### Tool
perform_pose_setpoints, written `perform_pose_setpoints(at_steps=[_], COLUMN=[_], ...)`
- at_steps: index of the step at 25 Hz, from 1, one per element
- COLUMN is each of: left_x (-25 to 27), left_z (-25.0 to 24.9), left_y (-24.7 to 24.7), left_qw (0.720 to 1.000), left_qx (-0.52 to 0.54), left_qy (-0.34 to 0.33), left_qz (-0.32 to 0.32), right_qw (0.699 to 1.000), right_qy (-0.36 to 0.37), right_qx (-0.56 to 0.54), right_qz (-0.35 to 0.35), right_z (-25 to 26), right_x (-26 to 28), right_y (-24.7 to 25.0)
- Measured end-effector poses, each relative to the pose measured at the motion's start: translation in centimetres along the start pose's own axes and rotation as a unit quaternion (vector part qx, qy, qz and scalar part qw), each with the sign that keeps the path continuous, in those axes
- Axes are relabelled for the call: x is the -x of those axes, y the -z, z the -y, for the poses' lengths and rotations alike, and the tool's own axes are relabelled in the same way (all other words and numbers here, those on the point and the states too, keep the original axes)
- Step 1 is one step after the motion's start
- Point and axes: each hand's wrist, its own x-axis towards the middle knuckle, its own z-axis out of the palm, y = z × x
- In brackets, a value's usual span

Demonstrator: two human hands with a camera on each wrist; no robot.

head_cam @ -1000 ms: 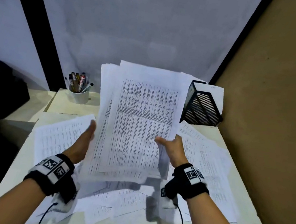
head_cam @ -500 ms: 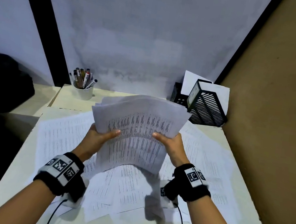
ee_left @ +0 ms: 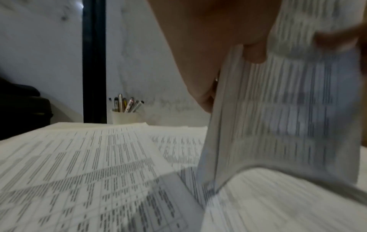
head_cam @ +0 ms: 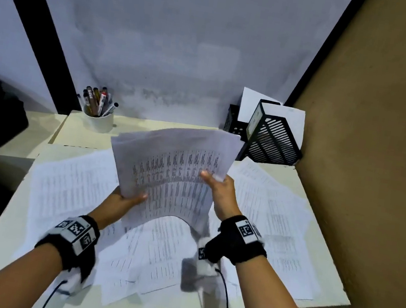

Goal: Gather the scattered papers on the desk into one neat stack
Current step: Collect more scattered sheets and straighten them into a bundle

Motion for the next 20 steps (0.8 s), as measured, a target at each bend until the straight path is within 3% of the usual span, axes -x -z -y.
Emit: perform_pose_setpoints(at_steps=[3,4,6,8,10,13,16,20], left_x=[-1.3,-1.6,-2.1,-2.0,-1.9,-1.9,-1.9,-1.9], left_z=[1.6,2.1,2.8,3.6,4.3,5.0,5.5,5.9], left_y=[-0.6,-0.3,-0.2,0.1,0.0,-0.4,-0.9,-1.0], left_qw=[0.995,0.991,0.985,0.977,0.97,0.966,0.966,0.968], left_qx=[-0.099,-0.127,-0.151,-0.16,-0.166,-0.156,-0.14,-0.133], left_qy=[0.023,0.032,0.057,0.087,0.116,0.139,0.151,0.149], left_qz=[-0.004,-0.022,-0.063,-0.109,-0.135,-0.153,-0.154,-0.154], right_qw=[0.998,0.998,0.99,0.952,0.907,0.868,0.866,0.783], right_qy=[0.013,-0.002,-0.048,-0.115,-0.226,-0.281,-0.277,-0.298], right_qx=[-0.056,-0.057,-0.016,0.091,0.192,0.322,0.313,0.446], right_qz=[0.024,0.0,-0.131,-0.269,-0.301,-0.254,-0.275,-0.314], right_z=[0.6,-0.1,-3.0,-7.6,-11.1,-12.4,-12.5,-11.6], right_x=[-1.3,-2.0,-3.1,-3.2,-2.2,-1.0,-1.9,-3.7], right_y=[3.1,5.5,12.4,20.5,25.9,27.0,24.9,22.6])
